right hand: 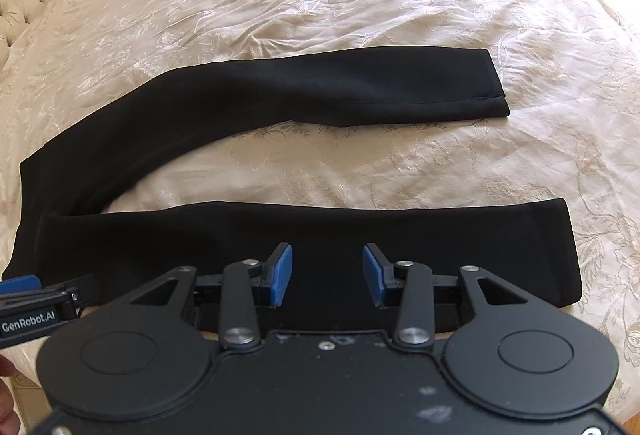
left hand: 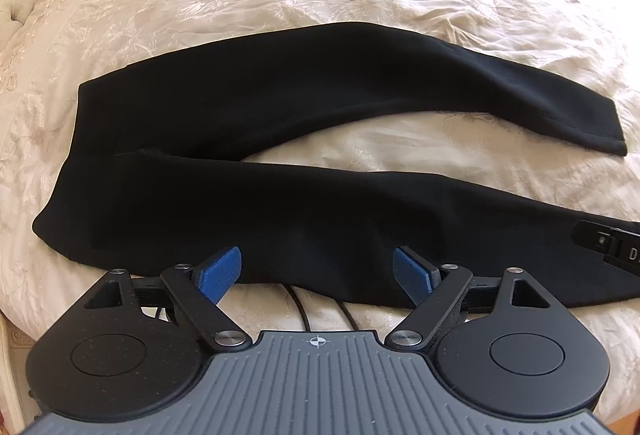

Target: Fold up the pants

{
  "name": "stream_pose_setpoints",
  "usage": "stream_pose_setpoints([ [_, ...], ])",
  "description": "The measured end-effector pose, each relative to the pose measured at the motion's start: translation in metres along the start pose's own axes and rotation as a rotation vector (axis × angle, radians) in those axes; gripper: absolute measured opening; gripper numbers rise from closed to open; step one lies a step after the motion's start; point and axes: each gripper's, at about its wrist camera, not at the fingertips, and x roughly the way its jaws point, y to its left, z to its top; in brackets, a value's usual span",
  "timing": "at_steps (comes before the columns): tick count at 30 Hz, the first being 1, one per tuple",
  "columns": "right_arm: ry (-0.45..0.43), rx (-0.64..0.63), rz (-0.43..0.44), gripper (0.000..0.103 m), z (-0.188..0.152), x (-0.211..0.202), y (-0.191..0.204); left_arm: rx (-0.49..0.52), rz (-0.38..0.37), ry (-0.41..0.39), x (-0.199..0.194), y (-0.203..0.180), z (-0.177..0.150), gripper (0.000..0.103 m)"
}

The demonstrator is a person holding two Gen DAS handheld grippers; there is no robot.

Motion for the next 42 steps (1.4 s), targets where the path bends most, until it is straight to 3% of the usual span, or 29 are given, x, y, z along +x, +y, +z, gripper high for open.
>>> stream_pose_setpoints([
  [10,-0.035,0.004,-0.029,0.042,0.024,0.012,-0.017,-0.028,-0.027,-0.003,0.013,-0.011,0.015,0.083],
  [15,-0.13,-0.008,-0.103,0.042,0.041,0.016,-0.035,-0.02,-0.049,-0.041,0.015,-0.021,0.024,0.083],
  [21,-0.222,-0.007,-0.214,0.042,0.072,0.032,-0.064,-0.036,-0.098,-0.021,0.023,-0.023,0.039,0.083],
  [24,-0.241,-0.01,-0.235,0.042,0.09,0.044,-0.079,-0.035,-0.077,-0.023,0.025,-0.024,0.045,0.083],
  [30,-0.204,0.012,-0.265,0.042,0.122,0.074,-0.109,-0.022,-0.054,0.016,0.038,-0.03,0.055,0.083],
  [34,-0.157,0.064,-0.226,0.042,0.135,0.093,-0.127,-0.019,-0.047,0.046,0.046,-0.032,0.058,0.083],
  [37,-0.077,0.085,-0.149,0.044,0.139,0.11,-0.134,-0.024,-0.038,0.065,0.053,-0.031,0.061,0.083],
  [40,-0.057,0.088,-0.142,0.044,0.14,0.118,-0.135,-0.035,-0.033,0.081,0.058,-0.03,0.063,0.083],
  [41,-0.057,0.086,-0.145,0.039,0.14,0.119,-0.134,-0.036,-0.03,0.084,0.059,-0.03,0.064,0.083],
  [42,-0.064,0.077,-0.149,0.026,0.139,0.117,-0.133,-0.037,-0.027,0.087,0.06,-0.029,0.064,0.083],
])
